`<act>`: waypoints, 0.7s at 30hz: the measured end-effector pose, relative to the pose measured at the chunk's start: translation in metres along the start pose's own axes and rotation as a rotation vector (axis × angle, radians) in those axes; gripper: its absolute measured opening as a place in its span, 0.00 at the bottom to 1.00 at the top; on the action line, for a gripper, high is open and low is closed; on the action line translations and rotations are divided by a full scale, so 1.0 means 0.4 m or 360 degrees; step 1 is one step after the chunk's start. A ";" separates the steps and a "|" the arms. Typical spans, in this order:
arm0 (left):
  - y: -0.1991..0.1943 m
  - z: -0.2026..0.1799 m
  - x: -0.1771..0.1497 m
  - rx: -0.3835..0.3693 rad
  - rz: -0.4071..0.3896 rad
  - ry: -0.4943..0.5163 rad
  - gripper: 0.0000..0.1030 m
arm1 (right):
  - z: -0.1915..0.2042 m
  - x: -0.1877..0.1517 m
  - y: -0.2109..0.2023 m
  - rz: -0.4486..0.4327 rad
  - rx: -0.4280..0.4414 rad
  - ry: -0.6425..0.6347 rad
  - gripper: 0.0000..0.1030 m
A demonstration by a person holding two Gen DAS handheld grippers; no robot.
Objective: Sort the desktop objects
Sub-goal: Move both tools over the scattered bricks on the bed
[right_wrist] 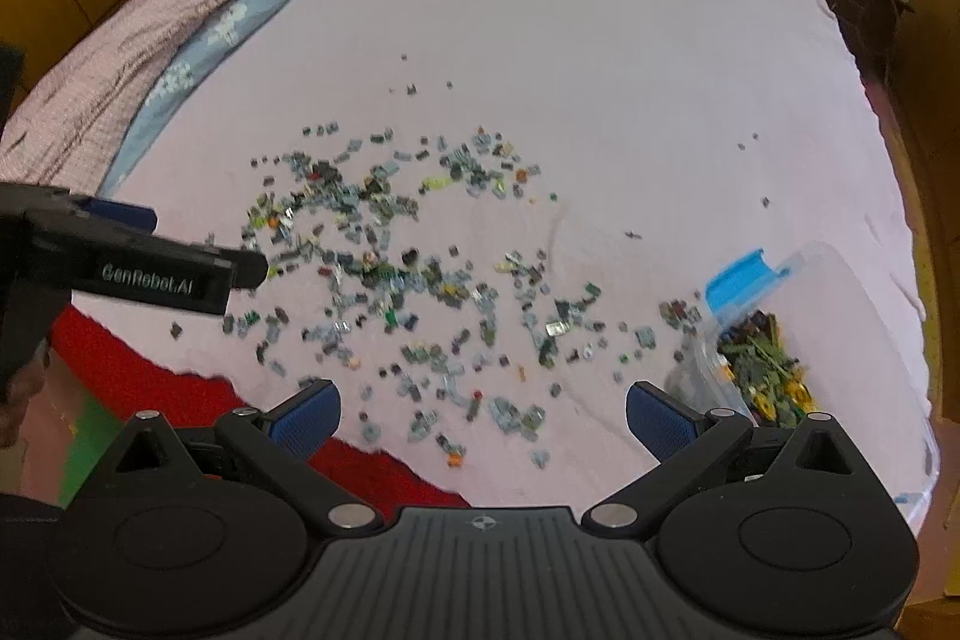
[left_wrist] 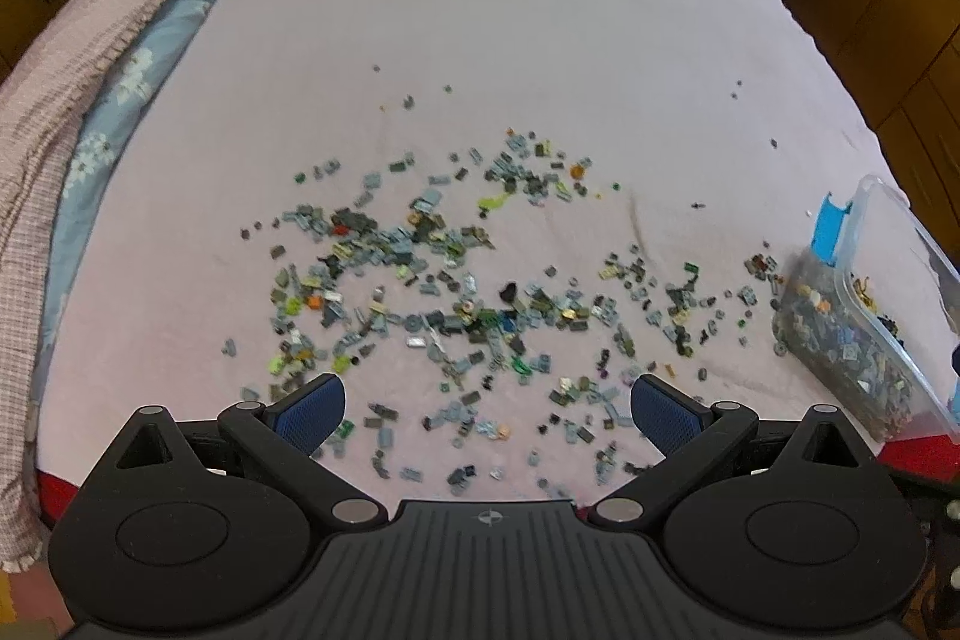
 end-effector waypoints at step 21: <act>0.027 0.064 -0.171 0.0317 0.0292 -0.0132 1.00 | -0.002 -0.074 0.115 0.0158 0.0403 0.0052 0.96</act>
Point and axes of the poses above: each gripper's, at about its wrist camera, not at the fingertips, and y roughly the way its jaws point, z to its left, x to its top, the point moved 7 cm from there along y, roughly the way its jaws point, and after that the axes turned 8 degrees about z, right-handed, at the moved point
